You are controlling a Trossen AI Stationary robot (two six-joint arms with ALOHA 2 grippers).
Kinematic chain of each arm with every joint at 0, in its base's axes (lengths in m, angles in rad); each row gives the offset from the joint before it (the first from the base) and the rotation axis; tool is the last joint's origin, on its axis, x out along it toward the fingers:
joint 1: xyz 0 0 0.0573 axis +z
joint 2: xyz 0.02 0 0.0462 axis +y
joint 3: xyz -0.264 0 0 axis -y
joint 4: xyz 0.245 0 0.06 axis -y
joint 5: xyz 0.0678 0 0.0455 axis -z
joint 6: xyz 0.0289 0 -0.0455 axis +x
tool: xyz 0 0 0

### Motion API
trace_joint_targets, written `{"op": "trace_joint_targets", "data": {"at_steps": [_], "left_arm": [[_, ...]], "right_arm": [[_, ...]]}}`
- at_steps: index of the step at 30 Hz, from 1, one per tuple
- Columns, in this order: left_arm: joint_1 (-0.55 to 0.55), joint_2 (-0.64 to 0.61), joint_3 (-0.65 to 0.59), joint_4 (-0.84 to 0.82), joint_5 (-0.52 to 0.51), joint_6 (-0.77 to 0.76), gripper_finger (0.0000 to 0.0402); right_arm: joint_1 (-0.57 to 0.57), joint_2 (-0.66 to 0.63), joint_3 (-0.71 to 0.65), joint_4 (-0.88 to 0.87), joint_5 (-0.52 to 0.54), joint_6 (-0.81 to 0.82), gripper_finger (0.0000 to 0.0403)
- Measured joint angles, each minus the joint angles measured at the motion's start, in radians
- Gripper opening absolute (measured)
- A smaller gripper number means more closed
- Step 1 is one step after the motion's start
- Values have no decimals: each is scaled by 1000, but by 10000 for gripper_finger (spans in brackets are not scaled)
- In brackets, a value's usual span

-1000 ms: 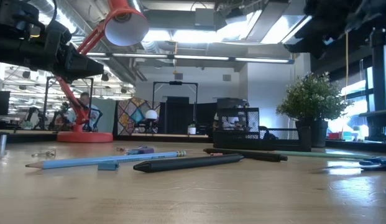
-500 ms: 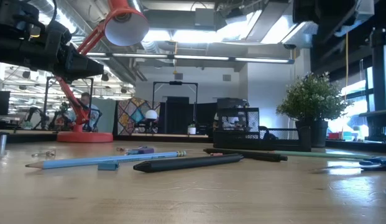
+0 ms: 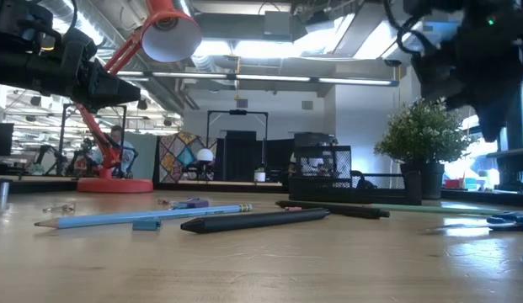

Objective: Pick and place office supplies into organizer
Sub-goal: Put the blue pencil into the black desk organizer

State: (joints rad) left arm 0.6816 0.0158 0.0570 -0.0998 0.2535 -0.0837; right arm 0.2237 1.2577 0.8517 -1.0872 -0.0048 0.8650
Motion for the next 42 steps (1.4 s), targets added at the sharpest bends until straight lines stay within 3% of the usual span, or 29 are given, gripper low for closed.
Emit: {"op": "trace_joint_targets", "data": {"at_steps": [8,15,42], "left_arm": [[0,0,0,0,0,0,125],[0,0,0,0,0,0,125],[0,0,0,-1,-1,0,125]], "right_arm": [[103,142,-62,14,11,126,227],[161,241,-79,83,12,126,227],[180,328,-79,199,12,65,227]]}}
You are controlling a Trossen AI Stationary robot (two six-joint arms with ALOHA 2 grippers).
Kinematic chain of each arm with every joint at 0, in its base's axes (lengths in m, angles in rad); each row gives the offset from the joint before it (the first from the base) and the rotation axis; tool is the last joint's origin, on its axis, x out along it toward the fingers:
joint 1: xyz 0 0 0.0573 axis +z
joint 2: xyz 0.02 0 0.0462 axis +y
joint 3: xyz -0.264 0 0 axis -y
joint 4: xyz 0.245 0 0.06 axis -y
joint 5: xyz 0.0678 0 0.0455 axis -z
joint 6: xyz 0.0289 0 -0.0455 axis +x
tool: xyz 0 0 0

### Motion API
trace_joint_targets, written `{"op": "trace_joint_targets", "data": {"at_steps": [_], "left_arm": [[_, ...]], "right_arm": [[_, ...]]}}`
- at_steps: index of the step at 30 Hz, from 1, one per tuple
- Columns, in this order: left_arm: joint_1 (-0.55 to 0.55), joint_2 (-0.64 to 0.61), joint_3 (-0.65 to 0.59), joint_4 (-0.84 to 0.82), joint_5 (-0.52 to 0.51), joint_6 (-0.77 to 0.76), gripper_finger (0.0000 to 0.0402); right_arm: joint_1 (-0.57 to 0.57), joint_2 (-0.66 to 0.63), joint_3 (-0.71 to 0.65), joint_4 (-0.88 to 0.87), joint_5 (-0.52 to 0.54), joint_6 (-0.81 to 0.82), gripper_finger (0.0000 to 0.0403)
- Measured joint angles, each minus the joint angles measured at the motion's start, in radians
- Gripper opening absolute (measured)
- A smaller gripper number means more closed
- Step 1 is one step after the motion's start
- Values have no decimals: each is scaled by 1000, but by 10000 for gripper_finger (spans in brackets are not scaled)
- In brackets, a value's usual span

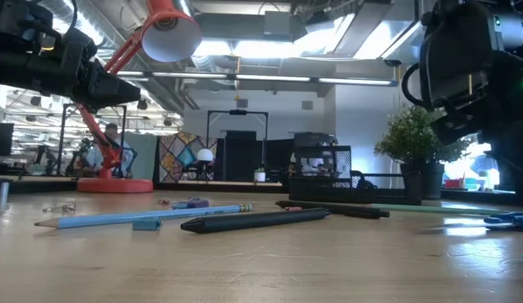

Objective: Pick and place office supplies into organizer
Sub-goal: Put the blue pencil into the black desk organizer

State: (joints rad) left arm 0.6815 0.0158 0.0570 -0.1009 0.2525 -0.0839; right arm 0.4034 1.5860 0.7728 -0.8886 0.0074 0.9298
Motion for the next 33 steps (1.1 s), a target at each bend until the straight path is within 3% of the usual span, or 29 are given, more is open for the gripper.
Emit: {"op": "trace_joint_targets", "data": {"at_steps": [11,24,33], "left_arm": [[0,0,0,0,-1,0,125],[0,0,0,0,-1,0,125],[0,0,0,0,-1,0,125]], "right_arm": [[-17,-10,-64,88,-87,7,224],[-15,-8,-61,95,-87,-20,142],[-13,-8,-61,91,-69,-23,114]]}}
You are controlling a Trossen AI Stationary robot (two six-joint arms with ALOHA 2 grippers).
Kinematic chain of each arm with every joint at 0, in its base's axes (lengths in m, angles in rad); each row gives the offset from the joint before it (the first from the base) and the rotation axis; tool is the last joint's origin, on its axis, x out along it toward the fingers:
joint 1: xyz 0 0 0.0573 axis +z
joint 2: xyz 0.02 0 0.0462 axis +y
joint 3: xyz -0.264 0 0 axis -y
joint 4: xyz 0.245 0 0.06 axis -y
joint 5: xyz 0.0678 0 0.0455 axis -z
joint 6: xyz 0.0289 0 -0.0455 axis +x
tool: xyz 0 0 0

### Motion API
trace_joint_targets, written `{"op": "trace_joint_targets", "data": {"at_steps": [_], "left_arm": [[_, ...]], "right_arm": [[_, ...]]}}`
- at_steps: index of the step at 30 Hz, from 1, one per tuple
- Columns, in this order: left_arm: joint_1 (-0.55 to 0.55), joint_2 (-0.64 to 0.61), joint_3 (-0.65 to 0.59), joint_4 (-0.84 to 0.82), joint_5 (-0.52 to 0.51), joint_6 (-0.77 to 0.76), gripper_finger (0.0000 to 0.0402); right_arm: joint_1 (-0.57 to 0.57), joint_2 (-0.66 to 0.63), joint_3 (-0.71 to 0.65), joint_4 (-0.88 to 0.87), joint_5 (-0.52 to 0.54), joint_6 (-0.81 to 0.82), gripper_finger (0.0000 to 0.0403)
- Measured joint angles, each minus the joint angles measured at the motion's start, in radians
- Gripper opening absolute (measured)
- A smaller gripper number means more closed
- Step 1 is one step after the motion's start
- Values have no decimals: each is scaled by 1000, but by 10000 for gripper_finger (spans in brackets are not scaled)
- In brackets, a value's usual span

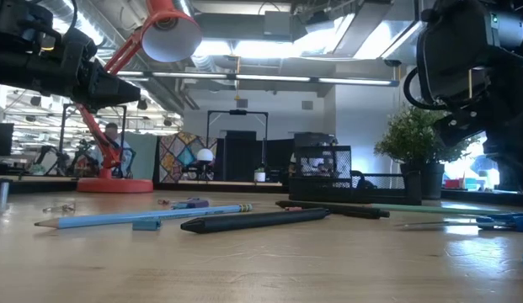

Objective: Pick and place office supplies into organizer
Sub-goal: Put the blue pencil into the black desk organizer

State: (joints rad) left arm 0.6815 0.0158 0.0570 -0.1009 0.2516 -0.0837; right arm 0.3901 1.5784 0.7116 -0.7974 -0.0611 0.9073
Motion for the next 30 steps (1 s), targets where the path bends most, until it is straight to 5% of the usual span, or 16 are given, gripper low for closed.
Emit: {"op": "trace_joint_targets", "data": {"at_steps": [30], "left_arm": [[0,0,0,0,0,11,125]], "right_arm": [[0,0,0,6,48,-29,105]]}}
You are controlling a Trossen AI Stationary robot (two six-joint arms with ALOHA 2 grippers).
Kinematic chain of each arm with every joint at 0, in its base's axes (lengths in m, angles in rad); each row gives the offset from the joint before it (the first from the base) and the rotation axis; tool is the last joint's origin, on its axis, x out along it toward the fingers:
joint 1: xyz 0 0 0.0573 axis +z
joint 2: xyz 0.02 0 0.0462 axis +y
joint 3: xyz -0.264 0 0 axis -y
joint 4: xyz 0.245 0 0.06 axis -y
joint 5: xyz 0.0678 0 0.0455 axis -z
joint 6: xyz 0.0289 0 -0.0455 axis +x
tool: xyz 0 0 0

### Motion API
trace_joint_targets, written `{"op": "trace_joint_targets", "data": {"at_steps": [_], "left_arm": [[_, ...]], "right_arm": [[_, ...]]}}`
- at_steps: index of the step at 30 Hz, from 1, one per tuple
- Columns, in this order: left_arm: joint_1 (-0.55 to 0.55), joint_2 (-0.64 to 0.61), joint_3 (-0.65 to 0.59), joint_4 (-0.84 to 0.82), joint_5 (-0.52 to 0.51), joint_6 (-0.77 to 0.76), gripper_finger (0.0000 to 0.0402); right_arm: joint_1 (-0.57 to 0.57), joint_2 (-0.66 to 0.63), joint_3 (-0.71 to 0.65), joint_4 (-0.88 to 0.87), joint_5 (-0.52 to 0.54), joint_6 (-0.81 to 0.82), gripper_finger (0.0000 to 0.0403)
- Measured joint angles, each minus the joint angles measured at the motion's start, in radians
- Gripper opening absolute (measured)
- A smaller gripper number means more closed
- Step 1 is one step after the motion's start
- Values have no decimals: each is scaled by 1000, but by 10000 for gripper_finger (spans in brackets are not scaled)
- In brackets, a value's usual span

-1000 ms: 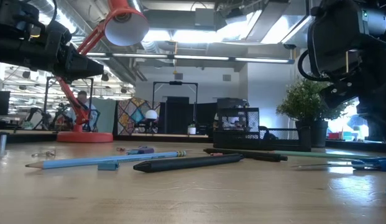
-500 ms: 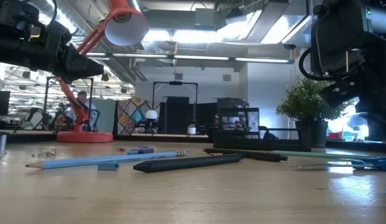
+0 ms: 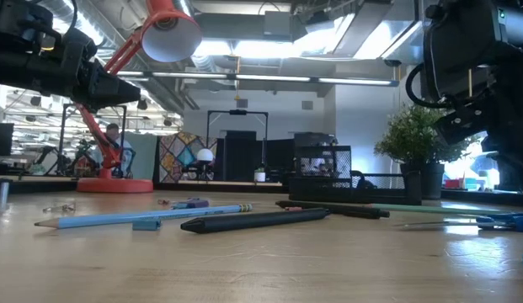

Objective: Pick and place office supplies into organizer
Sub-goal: Put the blue pencil into the black desk organizer

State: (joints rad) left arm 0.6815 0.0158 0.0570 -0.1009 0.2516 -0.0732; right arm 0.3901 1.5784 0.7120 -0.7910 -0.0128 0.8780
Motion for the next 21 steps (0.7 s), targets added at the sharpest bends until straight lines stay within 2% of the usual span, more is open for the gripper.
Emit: {"op": "trace_joint_targets", "data": {"at_steps": [13,21], "left_arm": [[0,0,0,0,0,0,125],[0,0,0,0,0,0,125]], "right_arm": [[-1,0,0,-5,16,2,32],[-1,0,0,-6,16,2,28]]}}
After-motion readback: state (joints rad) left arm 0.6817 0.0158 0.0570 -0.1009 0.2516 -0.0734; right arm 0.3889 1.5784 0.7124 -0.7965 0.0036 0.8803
